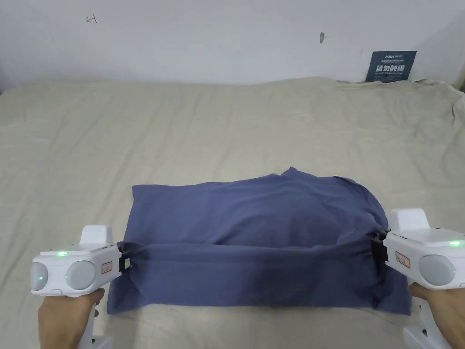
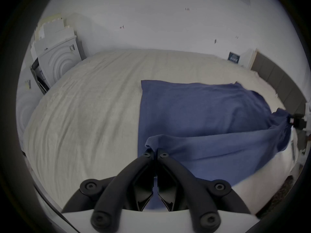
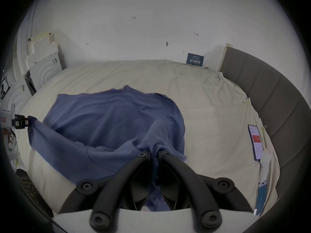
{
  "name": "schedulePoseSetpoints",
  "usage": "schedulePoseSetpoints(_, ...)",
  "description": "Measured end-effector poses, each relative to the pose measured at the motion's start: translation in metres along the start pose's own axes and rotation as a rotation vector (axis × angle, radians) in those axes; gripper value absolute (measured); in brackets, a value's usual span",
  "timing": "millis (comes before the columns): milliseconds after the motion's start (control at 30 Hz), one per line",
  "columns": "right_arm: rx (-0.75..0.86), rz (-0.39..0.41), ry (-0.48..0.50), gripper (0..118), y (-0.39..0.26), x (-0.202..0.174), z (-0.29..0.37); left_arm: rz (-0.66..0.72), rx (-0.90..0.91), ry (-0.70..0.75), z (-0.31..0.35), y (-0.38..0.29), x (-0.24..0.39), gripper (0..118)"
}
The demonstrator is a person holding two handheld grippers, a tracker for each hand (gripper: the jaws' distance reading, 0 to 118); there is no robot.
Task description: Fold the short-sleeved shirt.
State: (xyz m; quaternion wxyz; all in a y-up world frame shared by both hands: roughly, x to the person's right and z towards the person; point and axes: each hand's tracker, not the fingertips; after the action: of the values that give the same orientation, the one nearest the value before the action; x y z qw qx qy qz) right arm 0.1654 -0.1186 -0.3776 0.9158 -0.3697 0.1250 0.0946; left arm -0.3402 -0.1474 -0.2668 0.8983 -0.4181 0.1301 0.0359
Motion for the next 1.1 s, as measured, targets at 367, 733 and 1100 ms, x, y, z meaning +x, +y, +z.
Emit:
schedulePoseSetpoints(367,-0.128,-0.012,-0.021,5,-0.011,-0.005,-0.070,0.046,-0.111,-0.039,-0.059,-0.007,-0.006,0)
schedulePoseSetpoints(733,-0.162,-0.053,-0.045,82,-0.010,-0.002,-0.060,0.112,-0.164,-0.070,-0.054,0.010,-0.018,37)
schedulePoseSetpoints(1100,0.206,-0.137,0.030,99,0.021,0.013,0.090,0.120,0.093,-0.087,0.060,0.023,-0.015,116)
